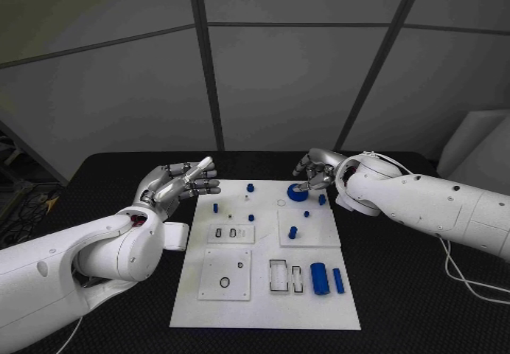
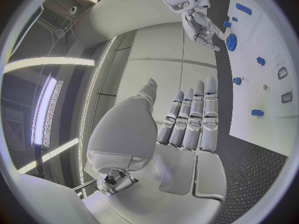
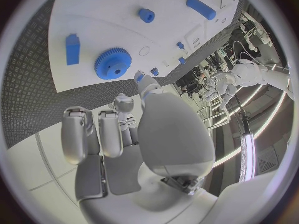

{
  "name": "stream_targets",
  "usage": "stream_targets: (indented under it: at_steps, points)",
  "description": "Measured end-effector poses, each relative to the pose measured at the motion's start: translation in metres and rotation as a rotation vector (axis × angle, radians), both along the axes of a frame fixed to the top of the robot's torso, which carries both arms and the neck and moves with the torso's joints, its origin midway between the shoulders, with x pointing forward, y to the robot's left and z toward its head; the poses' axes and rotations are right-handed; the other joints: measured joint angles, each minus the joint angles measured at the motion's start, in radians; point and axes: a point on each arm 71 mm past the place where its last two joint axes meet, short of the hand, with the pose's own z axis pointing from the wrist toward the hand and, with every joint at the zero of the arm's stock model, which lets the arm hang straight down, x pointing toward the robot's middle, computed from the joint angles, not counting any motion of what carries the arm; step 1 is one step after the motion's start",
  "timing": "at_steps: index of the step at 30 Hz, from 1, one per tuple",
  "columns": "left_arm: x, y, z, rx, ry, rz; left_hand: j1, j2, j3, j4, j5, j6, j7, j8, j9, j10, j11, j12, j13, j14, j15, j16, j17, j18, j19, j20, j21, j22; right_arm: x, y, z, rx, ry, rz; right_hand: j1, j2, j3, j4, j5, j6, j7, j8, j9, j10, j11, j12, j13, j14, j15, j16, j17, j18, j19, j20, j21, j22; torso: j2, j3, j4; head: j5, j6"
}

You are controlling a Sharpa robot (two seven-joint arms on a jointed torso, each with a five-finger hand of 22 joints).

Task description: Assemble the parts on the task board

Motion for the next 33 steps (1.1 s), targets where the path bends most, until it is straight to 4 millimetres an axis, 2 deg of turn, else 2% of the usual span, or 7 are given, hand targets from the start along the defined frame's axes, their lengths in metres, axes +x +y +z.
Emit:
stream_targets:
  at_steps: [13, 33]
  points:
    - [0.0, 0.0, 0.0, 0.0, 0.001, -0.001, 0.0, 0.0, 0.0, 0.0, 0.0, 0.0, 0.0, 0.0, 0.0, 0.0, 0.0, 0.0, 0.0, 0.0, 0.0, 0.0, 0.0, 0.0, 0.0, 0.0, 0.0, 0.0, 0.0, -0.001, -0.007, -0.048, 0.03, 0.005, 0.004, 0.004, 0.003, 0.003, 0.0, 0.0, 0.0, 0.009, 0.0, 0.002, -0.002, 0.014, 0.013, 0.0, 0.0, 0.004, 0.002, 0.0, 0.003, 0.003, 0.0, 0.0, -0.001, 0.0002, -0.0011, -0.001, -0.006]
    - [0.0, 0.0, -0.001, 0.0, 0.002, -0.001, 0.0, 0.0, 0.0, 0.0, 0.0, 0.0, 0.0, 0.0, 0.0, 0.0, 0.0, 0.0, 0.0, 0.0, 0.0, 0.0, 0.0, 0.0, 0.0, 0.0, 0.0, 0.0, -0.001, 0.0, -0.015, -0.077, 0.061, 0.012, 0.016, 0.016, 0.003, 0.008, 0.005, 0.003, -0.003, 0.02, 0.001, 0.011, -0.003, 0.037, 0.038, 0.0, 0.0, 0.008, 0.002, 0.0, 0.003, 0.003, 0.0, 0.0, -0.001, -0.0002, -0.0011, -0.001, -0.008]
